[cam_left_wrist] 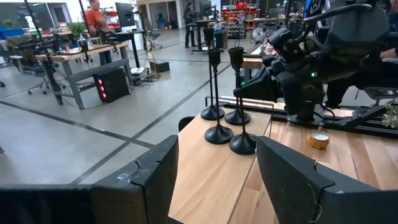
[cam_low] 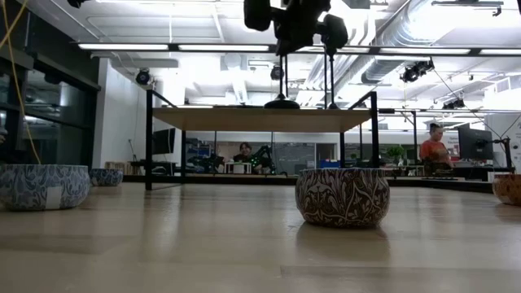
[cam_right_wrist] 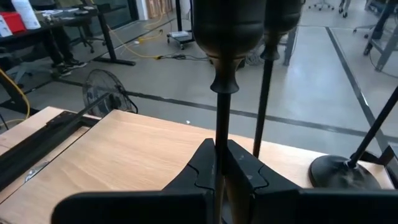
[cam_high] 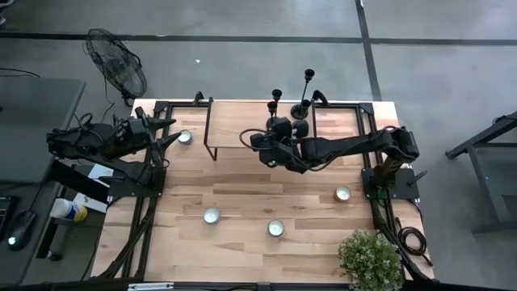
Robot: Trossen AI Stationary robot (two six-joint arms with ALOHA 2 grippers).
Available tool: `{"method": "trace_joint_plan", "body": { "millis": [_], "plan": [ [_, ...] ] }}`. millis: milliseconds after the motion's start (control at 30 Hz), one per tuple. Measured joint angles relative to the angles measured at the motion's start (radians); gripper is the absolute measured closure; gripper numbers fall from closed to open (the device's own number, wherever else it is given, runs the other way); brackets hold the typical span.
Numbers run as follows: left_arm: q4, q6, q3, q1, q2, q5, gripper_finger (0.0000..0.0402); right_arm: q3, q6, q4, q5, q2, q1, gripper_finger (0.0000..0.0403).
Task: Pick & Place candle stick holders
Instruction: Put the black candle holder on the shelf and align it with the left black candle holder
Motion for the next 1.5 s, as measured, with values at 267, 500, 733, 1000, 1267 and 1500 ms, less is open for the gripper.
{"method": "trace_joint_plan", "body": {
  "millis": [267, 500, 733, 1000, 1267, 1500],
  "plan": [
    [0.0, 0.0, 0.0, 0.0, 0.0, 0.0, 0.0191, 0.001, -0.036, -0.007, 0.003, -0.001, -0.021, 0.04],
    [0.0, 0.0, 0.0, 0.0, 0.0, 0.0, 0.0191, 0.001, -0.067, -0.011, 0.015, -0.001, -0.044, 0.04],
    [0.0, 0.0, 0.0, 0.0, 0.0, 0.002, 0.0191, 0.0, -0.071, -0.009, 0.006, -0.001, -0.077, 0.04],
    [0.0, 0.0, 0.0, 0.0, 0.0, 0.009, 0.0191, -0.001, -0.074, 0.01, -0.015, -0.001, -0.082, 0.04],
    [0.0, 0.0, 0.0, 0.0, 0.0, 0.01, 0.0191, -0.003, -0.124, 0.059, -0.026, 0.001, -0.08, 0.04],
    [0.0, 0.0, 0.0, 0.0, 0.0, 0.011, 0.0191, -0.003, -0.119, 0.061, -0.027, 0.002, -0.07, 0.0401]
  ]
}}
